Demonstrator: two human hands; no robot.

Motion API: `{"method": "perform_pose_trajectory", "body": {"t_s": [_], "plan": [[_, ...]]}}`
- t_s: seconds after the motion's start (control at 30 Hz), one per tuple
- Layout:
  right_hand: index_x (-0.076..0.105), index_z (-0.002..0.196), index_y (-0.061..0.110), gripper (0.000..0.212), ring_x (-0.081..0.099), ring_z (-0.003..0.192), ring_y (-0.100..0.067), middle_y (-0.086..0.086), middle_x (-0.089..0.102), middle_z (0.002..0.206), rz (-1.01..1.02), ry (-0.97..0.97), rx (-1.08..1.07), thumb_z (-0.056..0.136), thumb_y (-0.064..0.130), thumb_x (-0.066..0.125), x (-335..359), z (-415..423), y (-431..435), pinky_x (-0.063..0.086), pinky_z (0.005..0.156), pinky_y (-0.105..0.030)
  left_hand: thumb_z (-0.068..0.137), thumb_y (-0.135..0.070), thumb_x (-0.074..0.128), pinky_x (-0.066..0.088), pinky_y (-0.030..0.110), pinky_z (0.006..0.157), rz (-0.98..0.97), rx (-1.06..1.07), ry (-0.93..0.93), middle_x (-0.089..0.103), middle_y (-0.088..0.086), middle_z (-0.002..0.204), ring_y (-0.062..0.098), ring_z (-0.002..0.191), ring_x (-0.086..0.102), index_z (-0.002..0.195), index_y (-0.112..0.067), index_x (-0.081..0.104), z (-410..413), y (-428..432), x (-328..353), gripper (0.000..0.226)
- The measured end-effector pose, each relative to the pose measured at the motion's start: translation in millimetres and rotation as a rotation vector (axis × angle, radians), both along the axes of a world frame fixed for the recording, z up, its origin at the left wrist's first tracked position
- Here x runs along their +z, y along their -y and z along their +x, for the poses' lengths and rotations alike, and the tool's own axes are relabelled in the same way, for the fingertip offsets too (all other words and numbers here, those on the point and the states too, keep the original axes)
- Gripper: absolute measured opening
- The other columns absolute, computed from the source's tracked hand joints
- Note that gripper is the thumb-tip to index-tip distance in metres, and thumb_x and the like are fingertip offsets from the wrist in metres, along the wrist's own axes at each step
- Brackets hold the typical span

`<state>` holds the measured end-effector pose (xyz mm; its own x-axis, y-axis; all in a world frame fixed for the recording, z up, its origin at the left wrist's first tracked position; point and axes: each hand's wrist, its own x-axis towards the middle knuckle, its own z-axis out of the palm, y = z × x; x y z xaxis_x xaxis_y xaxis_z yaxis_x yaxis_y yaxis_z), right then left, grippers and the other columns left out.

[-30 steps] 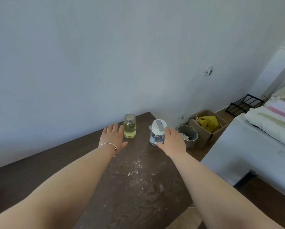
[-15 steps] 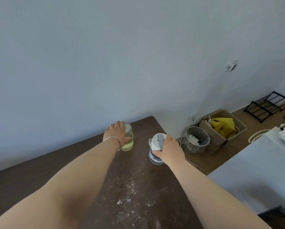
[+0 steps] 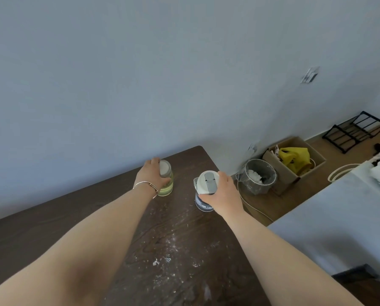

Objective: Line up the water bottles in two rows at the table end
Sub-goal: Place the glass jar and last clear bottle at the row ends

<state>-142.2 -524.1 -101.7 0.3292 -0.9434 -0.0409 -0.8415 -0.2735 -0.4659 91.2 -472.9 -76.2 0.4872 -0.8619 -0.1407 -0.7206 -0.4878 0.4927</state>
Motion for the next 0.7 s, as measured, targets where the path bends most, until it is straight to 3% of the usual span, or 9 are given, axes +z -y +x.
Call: {"method": "perform_pose_trajectory", "body": {"t_s": [0.23,0.7], "plan": [[0.033,0.138,0.024,0.088,0.054,0.111,-0.018,-0.003,0.05,0.13,0.001,-0.008,-0.024,0.07,0.058,0.078,18,1,-41,0.051,0.09,-0.029,0.073,-0.035,0.078,0.044,0.037,0.098,-0.002,-0.069,-0.017,0.05,0.01,0.131,0.028,0.116,0.054,0.14,-0.014,0.038,-8,-57,17,0.081],[0.036,0.135,0.023,0.088,0.057,0.103,-0.02,-0.002,0.051,0.123,-0.002,0.003,-0.147,0.067,0.058,0.08,63,-10,-207,0.052,0.085,-0.033,0.078,-0.038,0.071,0.046,0.037,0.096,-0.015,-0.186,0.017,0.047,0.009,0.132,0.03,0.113,0.055,0.139,-0.015,0.038,-19,-215,47,0.073]]}}
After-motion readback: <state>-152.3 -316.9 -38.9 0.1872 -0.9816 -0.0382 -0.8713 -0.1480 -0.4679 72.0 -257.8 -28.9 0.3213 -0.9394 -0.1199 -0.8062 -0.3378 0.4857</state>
